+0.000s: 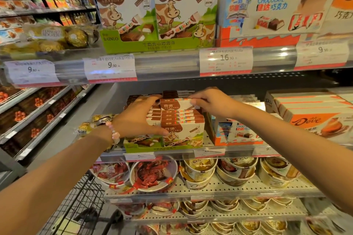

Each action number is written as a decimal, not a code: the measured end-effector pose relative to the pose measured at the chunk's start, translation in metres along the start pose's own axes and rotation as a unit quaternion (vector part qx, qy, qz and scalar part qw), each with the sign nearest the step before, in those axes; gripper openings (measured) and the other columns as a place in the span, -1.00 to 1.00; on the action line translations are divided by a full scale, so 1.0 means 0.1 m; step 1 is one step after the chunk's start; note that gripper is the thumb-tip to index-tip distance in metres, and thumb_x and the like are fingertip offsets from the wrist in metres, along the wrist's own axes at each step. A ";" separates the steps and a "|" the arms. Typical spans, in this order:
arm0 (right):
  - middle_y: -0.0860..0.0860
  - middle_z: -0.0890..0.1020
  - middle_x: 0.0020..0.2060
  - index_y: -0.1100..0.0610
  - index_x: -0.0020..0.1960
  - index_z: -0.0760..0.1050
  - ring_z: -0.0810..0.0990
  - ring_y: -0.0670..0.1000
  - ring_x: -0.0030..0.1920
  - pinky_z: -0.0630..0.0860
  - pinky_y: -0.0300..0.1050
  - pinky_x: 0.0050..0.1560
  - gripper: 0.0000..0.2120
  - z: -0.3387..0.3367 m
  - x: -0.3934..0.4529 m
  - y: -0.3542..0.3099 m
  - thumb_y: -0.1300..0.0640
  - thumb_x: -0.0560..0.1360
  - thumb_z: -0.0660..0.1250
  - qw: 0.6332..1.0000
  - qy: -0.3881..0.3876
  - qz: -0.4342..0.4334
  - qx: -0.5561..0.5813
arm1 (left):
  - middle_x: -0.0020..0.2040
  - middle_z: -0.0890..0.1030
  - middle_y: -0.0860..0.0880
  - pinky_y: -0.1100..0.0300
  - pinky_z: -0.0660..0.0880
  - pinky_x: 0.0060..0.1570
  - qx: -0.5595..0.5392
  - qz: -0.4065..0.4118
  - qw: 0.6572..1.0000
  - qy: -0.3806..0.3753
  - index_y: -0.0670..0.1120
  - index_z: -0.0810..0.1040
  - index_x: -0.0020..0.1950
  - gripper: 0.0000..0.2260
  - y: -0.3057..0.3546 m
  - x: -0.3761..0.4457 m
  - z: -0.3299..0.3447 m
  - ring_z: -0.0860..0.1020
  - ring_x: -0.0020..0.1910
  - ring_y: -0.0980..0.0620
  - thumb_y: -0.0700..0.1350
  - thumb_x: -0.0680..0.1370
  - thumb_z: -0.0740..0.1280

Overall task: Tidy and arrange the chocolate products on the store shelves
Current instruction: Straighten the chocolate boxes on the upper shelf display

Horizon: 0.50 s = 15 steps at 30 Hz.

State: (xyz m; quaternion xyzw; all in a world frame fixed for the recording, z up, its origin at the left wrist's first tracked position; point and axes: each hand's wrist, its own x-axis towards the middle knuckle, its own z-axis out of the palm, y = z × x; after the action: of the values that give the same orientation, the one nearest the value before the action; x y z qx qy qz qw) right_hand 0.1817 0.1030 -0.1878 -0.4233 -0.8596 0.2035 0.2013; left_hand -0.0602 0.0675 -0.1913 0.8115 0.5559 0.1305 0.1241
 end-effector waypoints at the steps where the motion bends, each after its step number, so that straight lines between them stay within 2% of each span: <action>1: 0.05 0.62 0.08 0.17 0.21 0.54 0.57 -0.01 0.07 0.49 -0.22 -0.01 -0.73 -0.01 0.00 0.00 0.15 0.62 0.13 1.000 -0.008 0.003 -0.001 | 0.36 0.34 0.04 0.09 0.31 0.29 -0.008 0.005 1.000 0.000 0.08 0.10 0.49 -0.05 0.00 0.00 0.00 0.28 0.34 0.05 0.23 0.23 0.51; 5: 0.05 0.62 0.07 0.17 0.20 0.54 0.58 0.00 0.07 0.51 -0.17 0.00 -0.72 -0.03 0.01 -0.02 0.13 0.62 0.13 0.999 -0.028 0.023 0.006 | 0.41 0.31 0.06 0.05 0.25 0.36 -0.028 0.025 0.999 0.004 0.14 0.16 0.48 -0.12 0.00 -0.03 -0.01 0.23 0.38 0.05 0.22 0.24 0.49; 7: 0.04 0.64 0.02 0.17 0.17 0.56 0.60 -0.01 0.02 0.51 -0.22 -0.06 -0.74 0.01 -0.01 0.01 0.13 0.62 0.15 0.999 -0.028 0.026 0.029 | 0.43 0.29 0.08 0.06 0.18 0.39 -0.017 0.020 1.000 -0.008 0.14 0.16 0.48 -0.06 -0.01 -0.03 0.00 0.17 0.41 0.06 0.35 0.20 0.46; 9: 0.02 0.65 -0.01 0.17 0.14 0.57 0.61 -0.06 -0.02 0.51 -0.26 -0.08 -0.75 0.07 -0.02 0.05 0.13 0.61 0.16 0.999 -0.025 0.026 0.037 | 0.43 0.28 0.11 0.07 0.14 0.39 0.020 0.026 0.999 -0.027 0.14 0.15 0.49 0.04 -0.01 -0.02 0.00 0.15 0.41 0.07 0.55 0.10 0.26; 11: 0.01 0.66 -0.05 0.18 0.08 0.59 0.61 -0.08 -0.05 0.50 -0.26 -0.08 -0.74 0.13 -0.01 0.07 0.12 0.62 0.15 0.997 -0.027 0.049 0.051 | 0.42 0.27 0.14 0.05 0.12 0.38 0.072 0.036 0.996 -0.040 0.14 0.15 0.49 0.11 -0.03 0.01 0.01 0.13 0.39 0.10 0.66 0.04 0.01; 13: 0.02 0.66 -0.06 0.20 0.06 0.59 0.62 -0.05 -0.03 0.51 -0.22 -0.06 -0.71 0.16 0.00 0.09 0.11 0.63 0.12 0.995 -0.030 0.065 0.063 | 0.39 0.27 0.14 0.06 0.12 0.35 0.093 0.034 0.994 -0.036 0.15 0.15 0.49 0.11 -0.07 0.02 0.02 0.13 0.37 0.11 0.67 0.04 -0.08; 15: 0.03 0.66 -0.01 0.21 0.13 0.57 0.62 -0.04 0.00 0.53 -0.22 -0.03 -0.69 0.17 -0.01 0.09 0.10 0.63 0.11 0.997 -0.032 0.056 0.044 | 0.37 0.27 0.12 0.09 0.12 0.32 0.095 0.035 0.994 -0.033 0.16 0.14 0.49 0.10 -0.09 0.02 0.03 0.12 0.36 0.11 0.67 0.04 -0.09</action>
State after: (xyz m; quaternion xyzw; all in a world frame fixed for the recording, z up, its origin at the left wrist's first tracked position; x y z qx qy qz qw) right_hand 0.1797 0.1043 -0.2071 -0.4545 -0.8308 0.2660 0.1802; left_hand -0.0660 0.0720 -0.1968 0.8427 0.5323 0.0543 0.0598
